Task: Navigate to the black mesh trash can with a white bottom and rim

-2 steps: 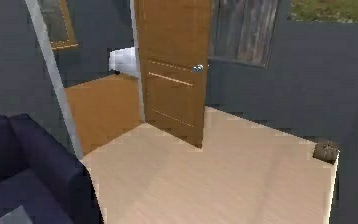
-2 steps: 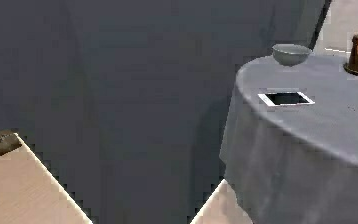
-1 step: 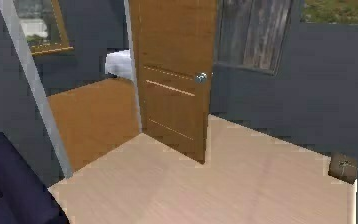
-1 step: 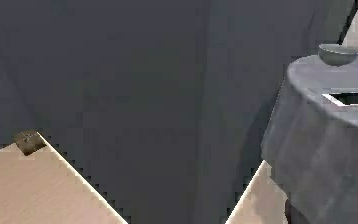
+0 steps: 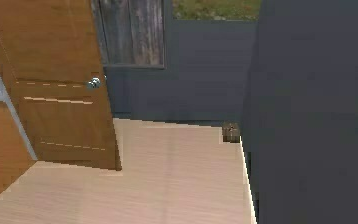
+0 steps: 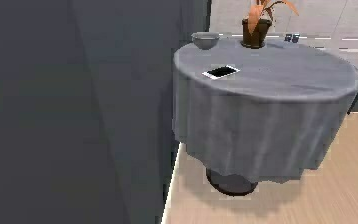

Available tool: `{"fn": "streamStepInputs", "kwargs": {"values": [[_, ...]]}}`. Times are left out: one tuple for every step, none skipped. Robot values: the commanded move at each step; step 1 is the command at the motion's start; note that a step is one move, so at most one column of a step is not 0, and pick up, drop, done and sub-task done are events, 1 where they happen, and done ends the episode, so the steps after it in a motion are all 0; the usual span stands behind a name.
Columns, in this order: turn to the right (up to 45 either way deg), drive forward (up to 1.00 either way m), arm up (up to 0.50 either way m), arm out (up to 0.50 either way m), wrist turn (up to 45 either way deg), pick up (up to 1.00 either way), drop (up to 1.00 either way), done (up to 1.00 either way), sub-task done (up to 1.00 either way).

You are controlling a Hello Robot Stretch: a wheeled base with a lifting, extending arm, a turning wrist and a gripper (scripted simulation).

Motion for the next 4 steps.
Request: {"fn": "streamStepInputs", "kwargs": {"values": [[0.0, 0.3, 0.0, 0.0, 0.0, 0.0, 0.0, 0.0, 0.0], [-45.0, 0.0, 0.0, 0.0, 0.0, 0.0, 0.0, 0.0, 0.0], [-12.0, 0.0, 0.0, 0.0, 0.0, 0.0, 0.0, 0.0, 0.0], [0.0, 1.0, 0.0, 0.0, 0.0, 0.0, 0.0, 0.0, 0.0]]}}
